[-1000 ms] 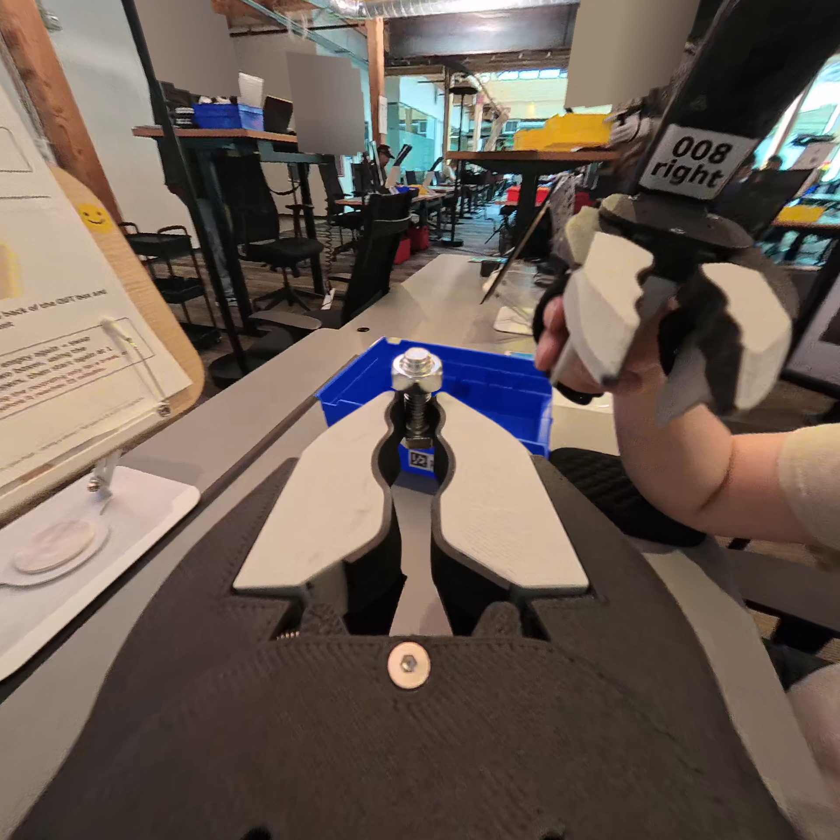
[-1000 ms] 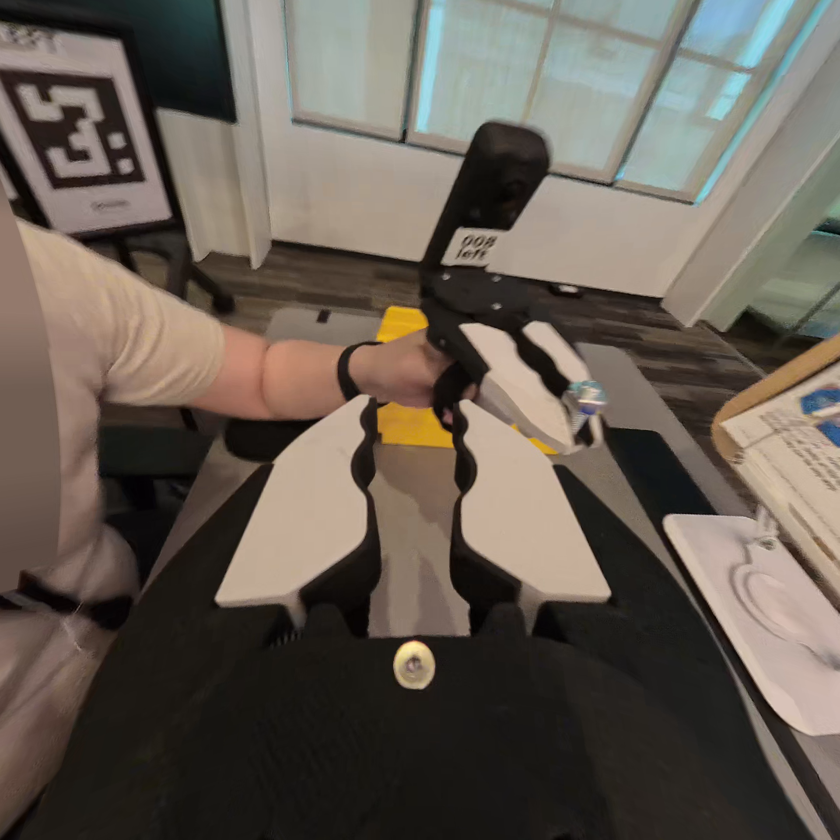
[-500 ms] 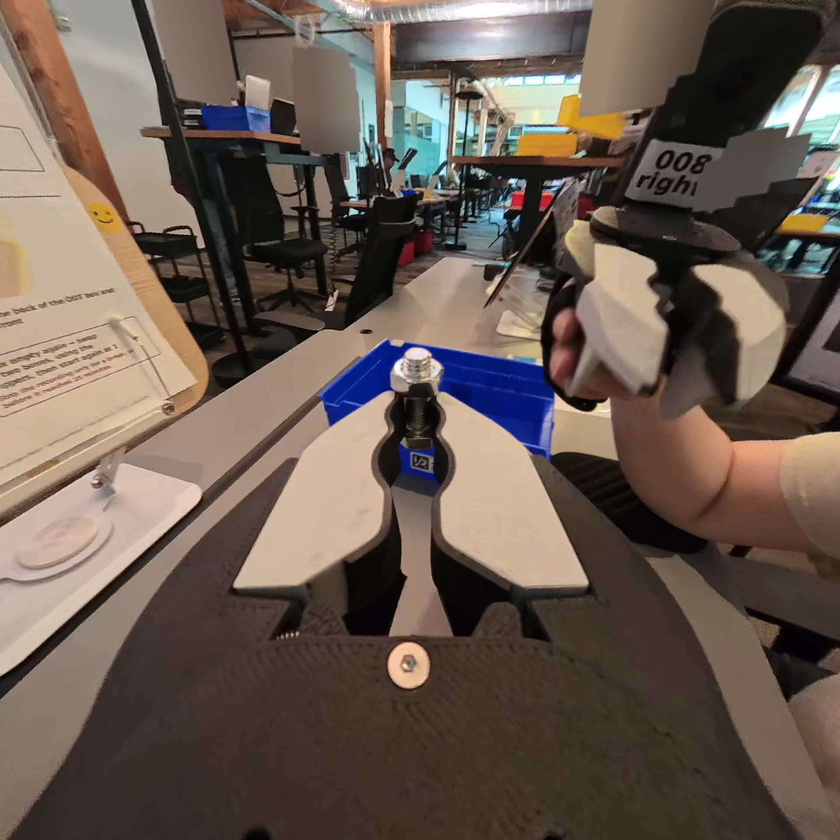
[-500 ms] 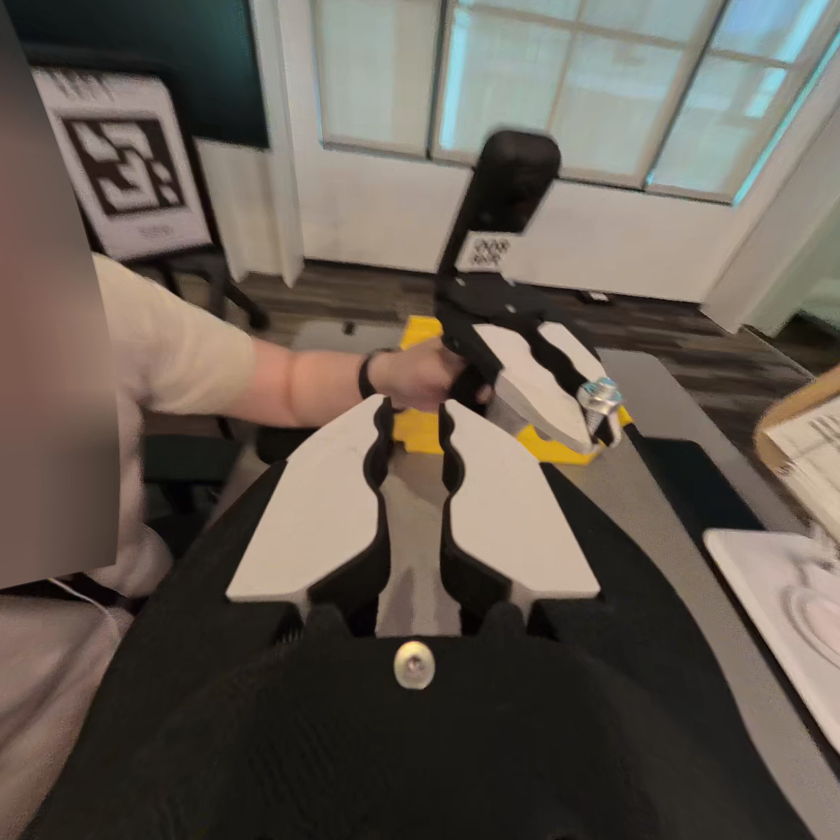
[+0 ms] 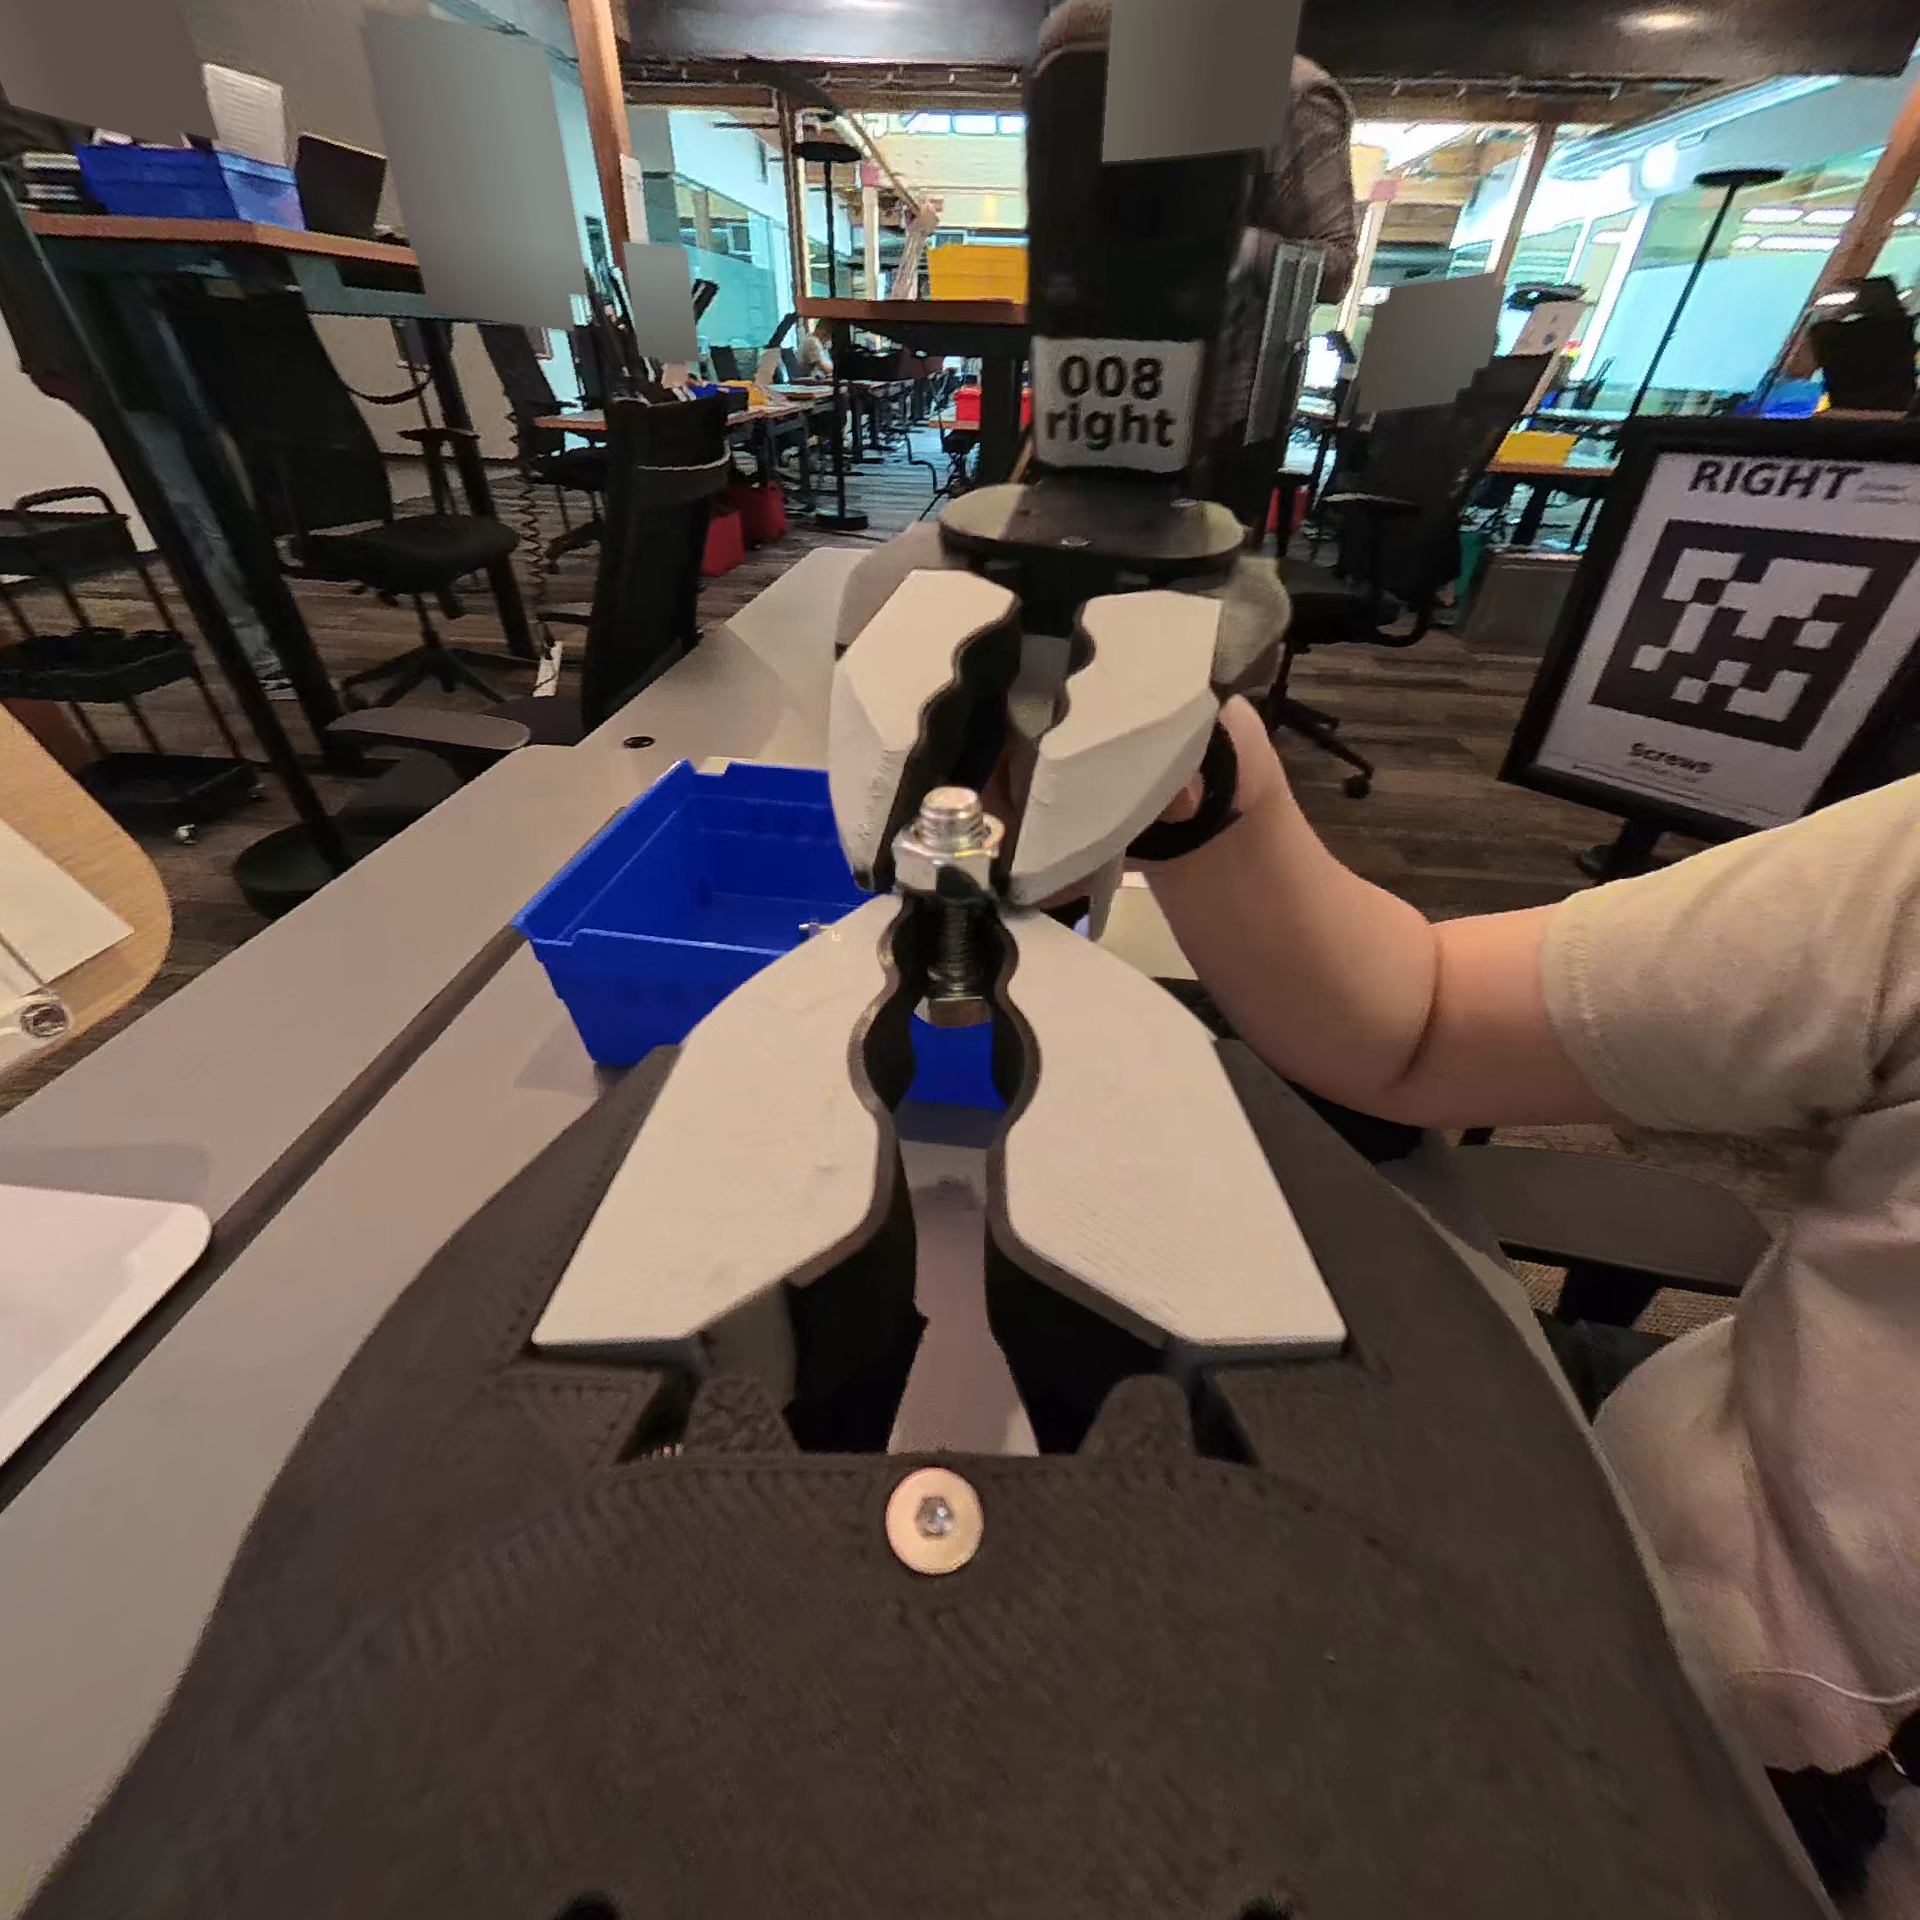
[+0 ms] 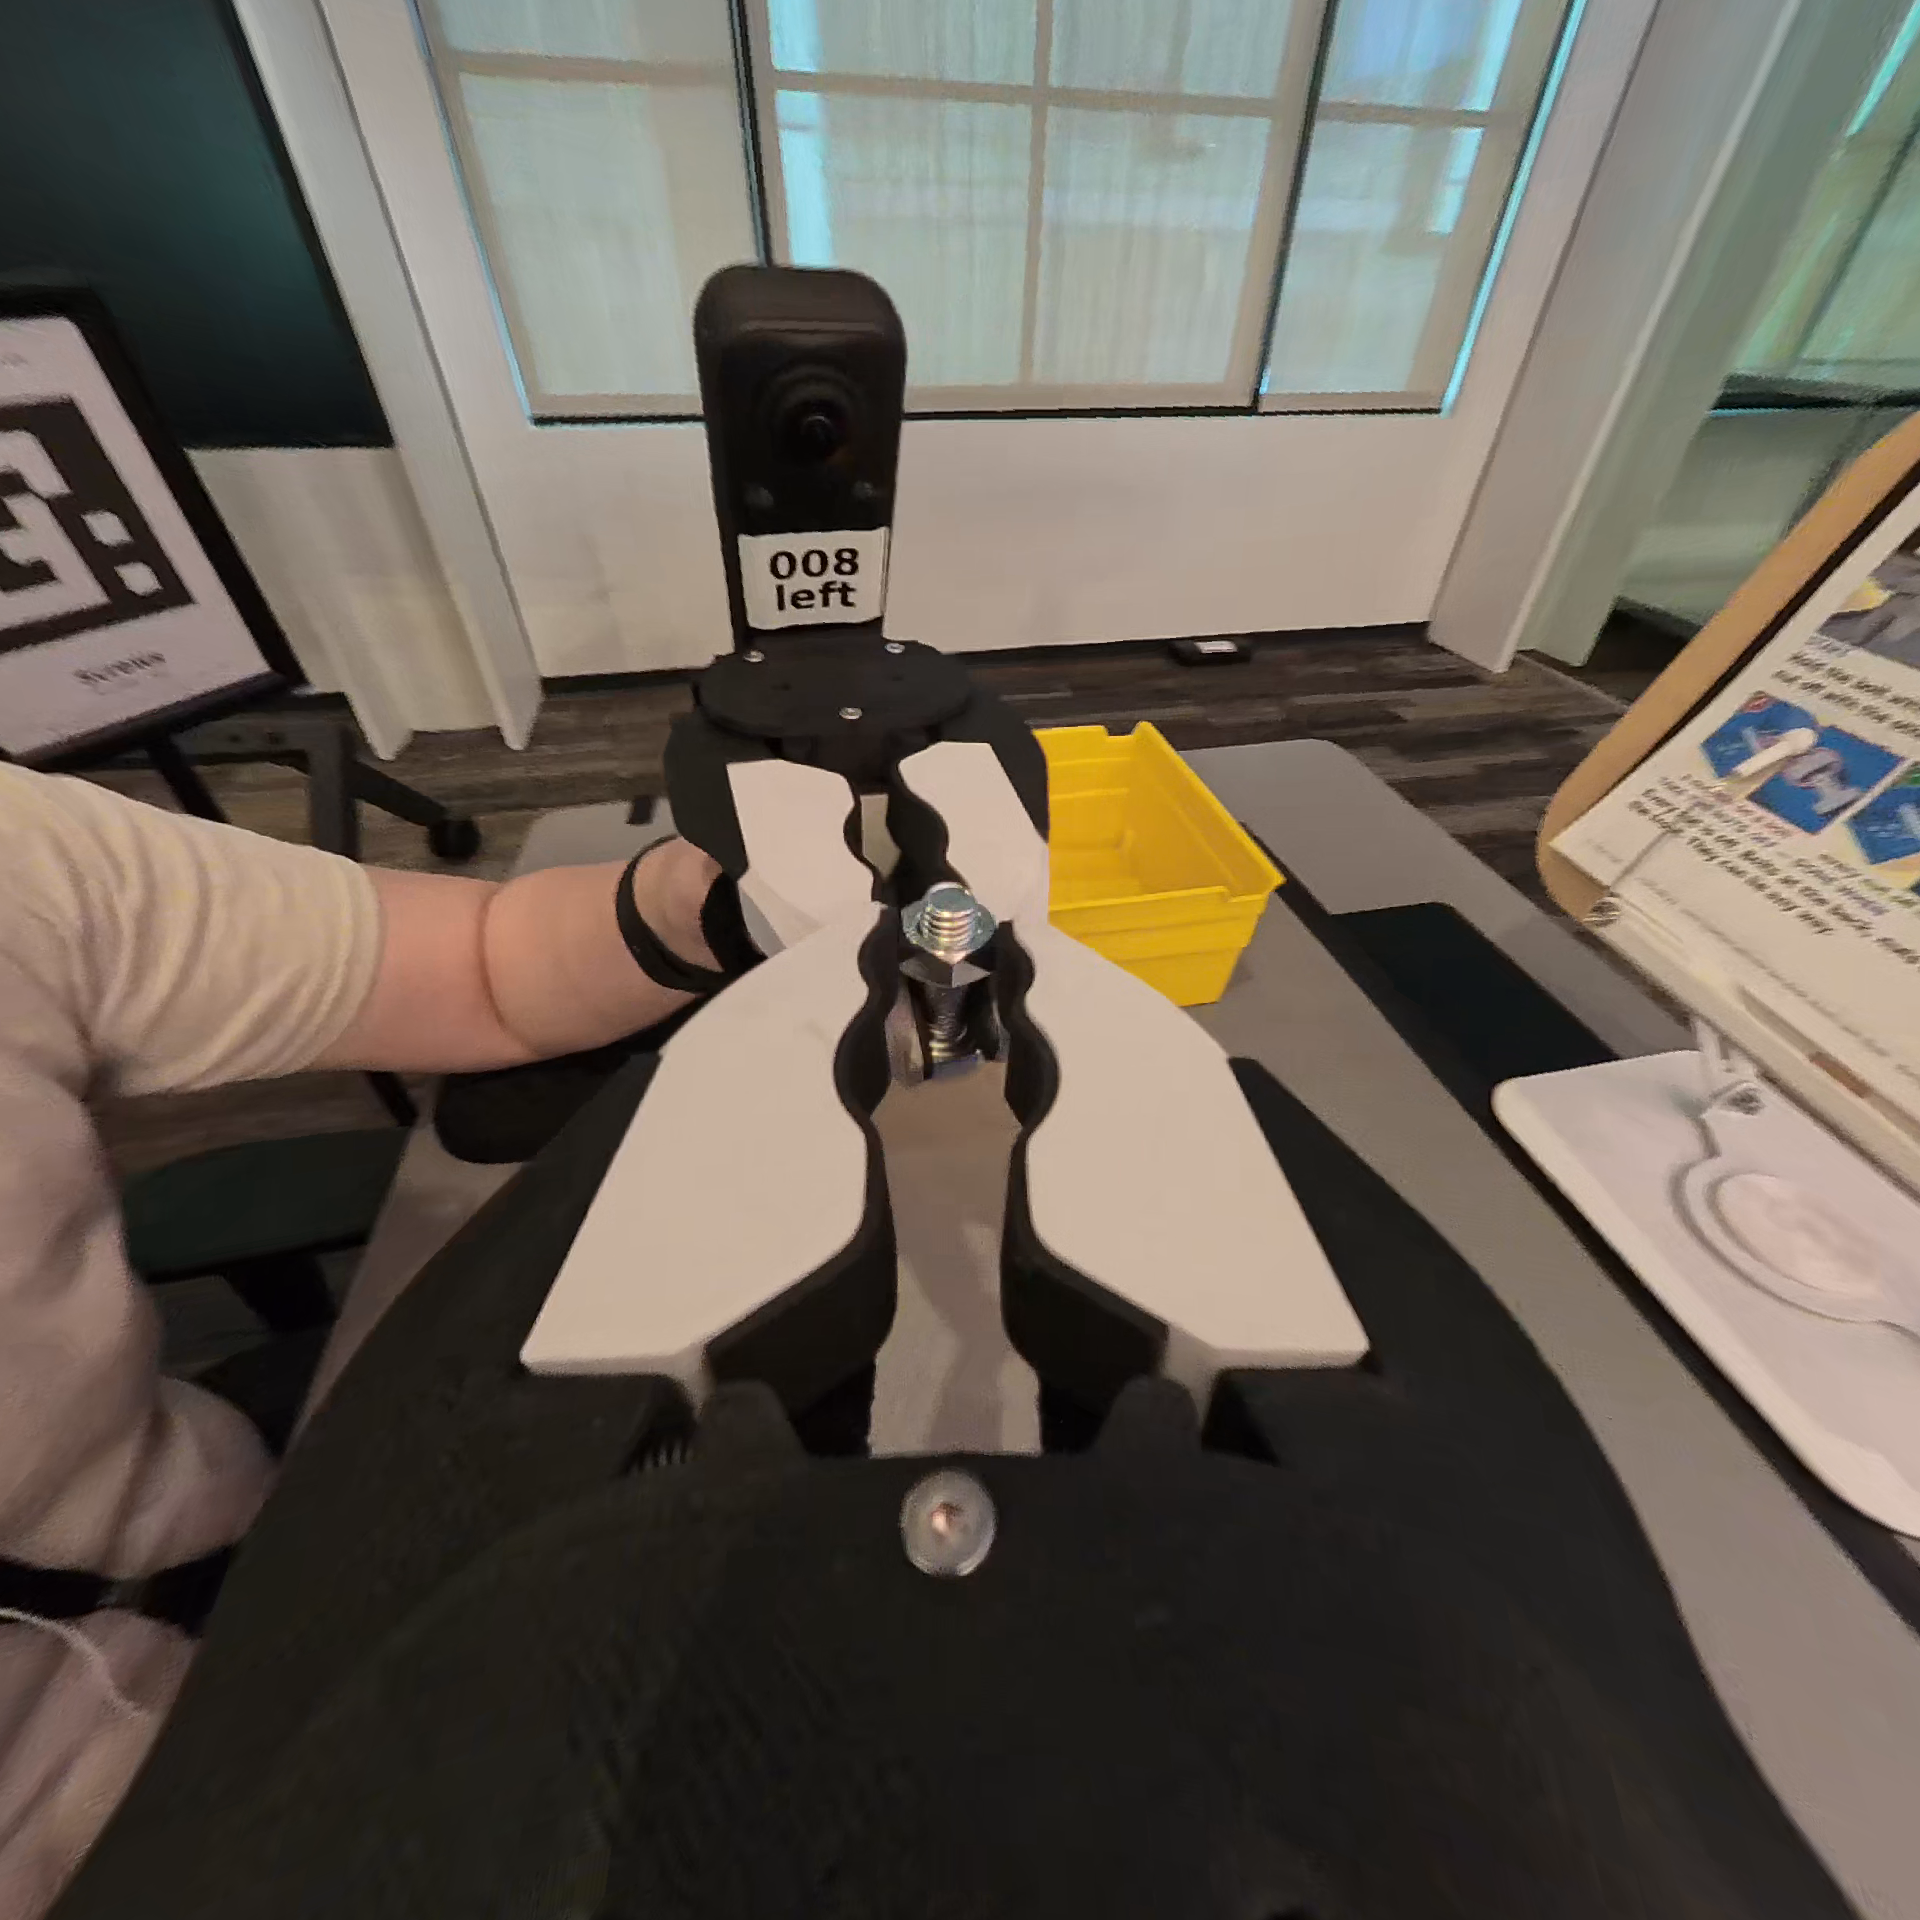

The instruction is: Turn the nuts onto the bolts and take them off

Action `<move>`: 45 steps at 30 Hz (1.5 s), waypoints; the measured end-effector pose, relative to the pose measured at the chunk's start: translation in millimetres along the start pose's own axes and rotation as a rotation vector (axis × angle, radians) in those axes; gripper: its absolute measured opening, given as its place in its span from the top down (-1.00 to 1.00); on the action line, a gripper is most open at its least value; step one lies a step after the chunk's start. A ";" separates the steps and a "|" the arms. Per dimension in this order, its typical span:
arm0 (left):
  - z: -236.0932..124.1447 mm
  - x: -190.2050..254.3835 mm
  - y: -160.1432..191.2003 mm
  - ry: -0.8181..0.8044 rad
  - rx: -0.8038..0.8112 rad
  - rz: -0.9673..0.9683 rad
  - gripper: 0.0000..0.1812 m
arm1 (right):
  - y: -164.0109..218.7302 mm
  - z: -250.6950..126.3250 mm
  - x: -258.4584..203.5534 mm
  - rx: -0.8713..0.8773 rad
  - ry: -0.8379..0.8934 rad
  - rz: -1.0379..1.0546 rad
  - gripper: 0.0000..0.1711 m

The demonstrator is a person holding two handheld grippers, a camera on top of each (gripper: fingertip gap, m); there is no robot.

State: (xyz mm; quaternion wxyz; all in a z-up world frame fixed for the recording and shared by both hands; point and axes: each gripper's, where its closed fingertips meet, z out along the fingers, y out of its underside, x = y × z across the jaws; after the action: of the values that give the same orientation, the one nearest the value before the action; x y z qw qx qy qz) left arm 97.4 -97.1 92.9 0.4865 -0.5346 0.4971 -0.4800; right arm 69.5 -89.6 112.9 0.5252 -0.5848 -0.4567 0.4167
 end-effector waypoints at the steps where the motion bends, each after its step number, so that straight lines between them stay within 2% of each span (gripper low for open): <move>1: -0.9 0.7 -2.5 0.007 0.014 -0.004 0.89 | -2.0 -1.1 0.1 0.017 -0.017 0.035 0.79; 2: -2.5 0.5 -5.1 0.007 0.030 -0.008 0.87 | -4.4 -2.4 1.8 0.039 -0.023 0.062 0.79; 4: -5.3 -4.3 -8.8 -0.016 0.050 -0.024 0.66 | -7.8 -5.6 6.4 0.074 -0.026 0.096 0.79; 5: -6.2 -5.8 -9.0 -0.019 0.051 -0.028 0.62 | -8.3 -6.8 7.4 0.082 -0.034 0.108 0.79; 9: -2.9 -2.8 -0.7 0.044 0.009 -0.111 0.59 | -10.6 -8.2 5.7 0.100 -0.059 0.109 0.79; 11: 0.4 -0.8 3.4 0.080 0.000 -0.153 0.60 | -9.3 -6.7 3.1 0.089 -0.064 0.084 0.79; 13: 2.0 5.2 4.3 0.133 0.009 -0.167 0.78 | -8.3 -4.9 -1.1 0.079 -0.079 0.066 0.79; 17: 3.6 13.9 6.0 0.179 -0.007 -0.129 0.79 | -7.5 -4.4 -9.8 0.067 -0.121 0.035 0.79; 20: 2.9 5.0 5.0 0.097 -0.003 -0.078 0.80 | -9.6 -5.7 -3.9 0.085 -0.077 0.024 0.79; 23: -0.6 -9.3 4.6 0.005 -0.003 -0.079 0.80 | -11.6 -7.3 -1.7 0.092 -0.045 -0.006 0.65; 24: -2.8 -16.0 4.0 -0.030 0.003 -0.097 0.80 | -10.4 -8.1 -6.6 0.076 -0.067 -0.021 0.72; 25: -5.9 -24.2 3.3 -0.068 0.015 -0.117 0.80 | -8.6 -9.2 -15.6 0.051 -0.115 -0.030 0.88; 27: -11.3 -32.4 2.0 -0.076 0.036 -0.161 0.80 | -10.8 -10.7 -23.9 0.042 -0.135 -0.050 0.92; 29: -11.1 -30.0 2.5 -0.045 0.029 -0.177 0.80 | -17.7 -10.7 -13.4 0.086 -0.030 -0.095 0.82; 31: -6.4 -24.1 5.9 -0.039 0.000 -0.138 0.80 | -19.4 -8.7 0.1 0.109 0.079 -0.145 0.50; 33: -0.2 -17.5 10.9 -0.033 -0.037 -0.099 0.80 | -13.1 -3.3 6.2 0.082 0.120 -0.171 0.34; 37: -0.9 -24.5 12.3 -0.079 -0.035 -0.106 0.80 | 0.3 4.4 -2.8 -0.013 0.063 -0.133 0.29; 38: -3.4 -29.2 12.7 -0.096 -0.036 -0.121 0.80 | 0.5 2.6 -8.4 -0.026 0.032 -0.133 0.39; 39: -6.6 -34.8 12.1 -0.119 -0.029 -0.132 0.80 | -0.1 0.1 -20.0 -0.031 -0.037 -0.137 0.70; 41: -10.4 -39.1 10.9 -0.123 -0.019 -0.150 0.81 | -6.8 -3.5 -31.3 -0.005 -0.088 -0.117 0.79; 42: -10.3 -37.6 10.5 -0.109 -0.019 -0.157 0.80 | -9.6 -3.9 -27.7 0.009 -0.054 -0.123 0.78; 45: -5.7 -29.9 11.8 -0.081 -0.033 -0.140 0.80 | -9.3 -0.3 -8.4 0.022 0.094 -0.213 0.46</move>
State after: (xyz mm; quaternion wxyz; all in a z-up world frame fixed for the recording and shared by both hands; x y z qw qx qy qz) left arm 89.6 -67.9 80.7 0.4626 -0.5951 0.4463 -0.4824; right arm 67.0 -97.5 122.3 0.5935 -0.5460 -0.4866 0.3358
